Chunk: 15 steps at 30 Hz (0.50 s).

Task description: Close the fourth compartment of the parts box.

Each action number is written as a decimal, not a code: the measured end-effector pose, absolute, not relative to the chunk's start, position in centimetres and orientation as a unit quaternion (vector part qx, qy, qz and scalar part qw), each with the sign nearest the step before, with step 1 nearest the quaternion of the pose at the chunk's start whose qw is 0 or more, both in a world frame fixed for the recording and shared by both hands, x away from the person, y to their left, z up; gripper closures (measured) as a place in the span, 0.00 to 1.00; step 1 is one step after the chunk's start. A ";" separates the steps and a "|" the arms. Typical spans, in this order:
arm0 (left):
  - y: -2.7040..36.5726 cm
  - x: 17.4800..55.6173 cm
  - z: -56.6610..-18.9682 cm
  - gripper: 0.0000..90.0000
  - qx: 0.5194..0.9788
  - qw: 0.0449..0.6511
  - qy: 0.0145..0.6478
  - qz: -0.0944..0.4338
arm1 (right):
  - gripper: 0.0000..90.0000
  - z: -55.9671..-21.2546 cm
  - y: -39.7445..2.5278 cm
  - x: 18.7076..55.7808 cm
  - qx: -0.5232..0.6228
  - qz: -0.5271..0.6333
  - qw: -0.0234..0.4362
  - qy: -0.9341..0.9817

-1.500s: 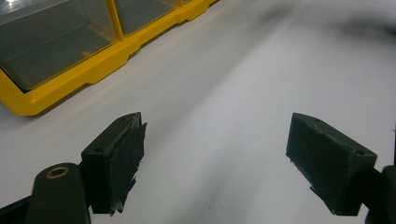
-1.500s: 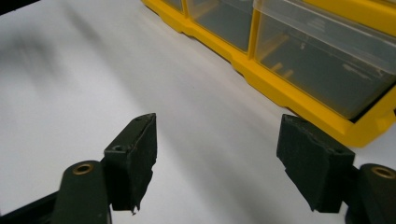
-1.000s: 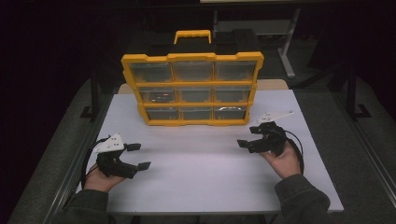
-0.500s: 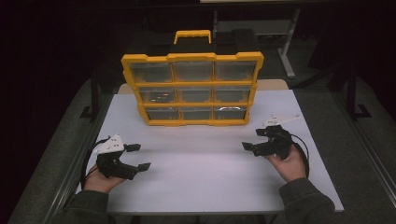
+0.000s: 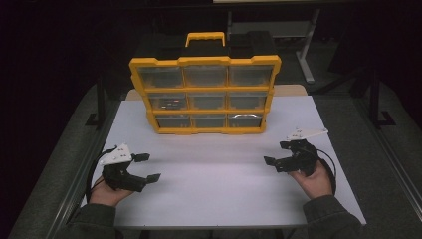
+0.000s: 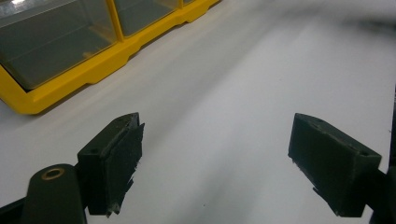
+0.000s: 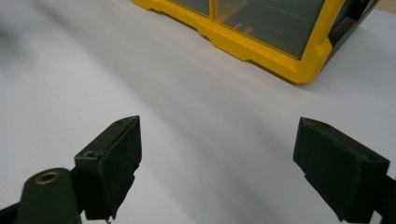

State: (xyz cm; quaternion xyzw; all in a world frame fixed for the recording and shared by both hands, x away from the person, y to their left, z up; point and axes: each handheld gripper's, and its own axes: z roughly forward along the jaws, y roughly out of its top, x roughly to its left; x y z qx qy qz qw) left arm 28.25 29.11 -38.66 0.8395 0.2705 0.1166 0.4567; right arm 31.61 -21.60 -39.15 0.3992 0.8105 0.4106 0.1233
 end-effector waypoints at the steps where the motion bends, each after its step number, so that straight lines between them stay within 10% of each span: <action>1: 29.1 28.2 -38.7 0.19 0.839 0.457 0.270 0.117 | 0.16 -39.2 -21.7 31.5 0.400 0.409 0.123 0.811; 15: 29.1 27.8 -38.9 0.19 0.840 0.455 0.272 0.114 | 0.16 -39.8 -23.3 30.4 0.415 0.409 0.125 0.803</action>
